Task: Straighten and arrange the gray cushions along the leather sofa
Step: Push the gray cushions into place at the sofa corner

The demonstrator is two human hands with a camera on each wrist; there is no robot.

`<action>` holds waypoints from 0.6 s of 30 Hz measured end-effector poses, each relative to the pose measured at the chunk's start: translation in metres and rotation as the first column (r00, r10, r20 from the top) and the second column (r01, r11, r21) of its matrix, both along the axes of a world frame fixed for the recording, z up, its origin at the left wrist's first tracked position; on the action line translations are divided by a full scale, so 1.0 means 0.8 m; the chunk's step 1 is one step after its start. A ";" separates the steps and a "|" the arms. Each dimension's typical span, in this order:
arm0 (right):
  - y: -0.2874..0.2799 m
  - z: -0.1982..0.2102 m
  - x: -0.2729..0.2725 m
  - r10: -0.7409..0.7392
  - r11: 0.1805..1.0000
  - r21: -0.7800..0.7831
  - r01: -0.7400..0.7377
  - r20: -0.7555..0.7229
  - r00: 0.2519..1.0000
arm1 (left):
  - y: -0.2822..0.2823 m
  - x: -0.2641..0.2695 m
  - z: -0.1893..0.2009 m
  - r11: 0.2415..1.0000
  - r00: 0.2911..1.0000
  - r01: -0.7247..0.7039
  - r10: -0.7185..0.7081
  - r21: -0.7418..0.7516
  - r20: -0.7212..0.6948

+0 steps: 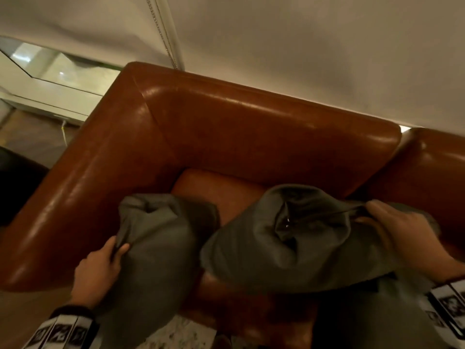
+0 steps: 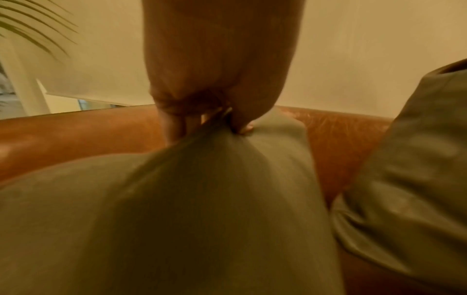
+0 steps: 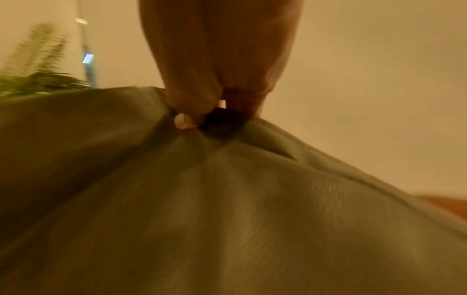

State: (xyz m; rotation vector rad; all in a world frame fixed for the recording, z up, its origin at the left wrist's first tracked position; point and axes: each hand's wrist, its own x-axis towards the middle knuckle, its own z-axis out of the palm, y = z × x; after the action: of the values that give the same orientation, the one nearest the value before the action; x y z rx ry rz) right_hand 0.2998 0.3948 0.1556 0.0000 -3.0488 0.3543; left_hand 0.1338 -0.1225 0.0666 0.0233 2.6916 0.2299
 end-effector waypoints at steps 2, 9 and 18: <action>0.008 0.020 -0.006 0.073 0.993 0.088 -0.075 0.028 0.997 | -0.002 0.006 0.008 0.998 0.997 -0.063 0.063 -0.017 -0.040; 0.004 -0.077 -0.110 -0.402 0.914 0.134 0.382 0.423 0.812 | 0.019 -0.017 -0.008 0.956 0.955 -0.268 0.280 0.116 -0.103; -0.025 -0.135 -0.123 -0.214 0.976 0.092 0.199 0.606 0.766 | 0.007 -0.041 -0.054 0.906 0.894 -0.397 0.346 0.146 0.285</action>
State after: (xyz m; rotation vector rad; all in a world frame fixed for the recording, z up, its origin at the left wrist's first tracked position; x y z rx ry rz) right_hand 0.2011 0.3748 0.0476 -0.5614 -3.6383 0.3584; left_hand 0.1009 -0.1170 0.0234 -0.4390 2.3849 0.5818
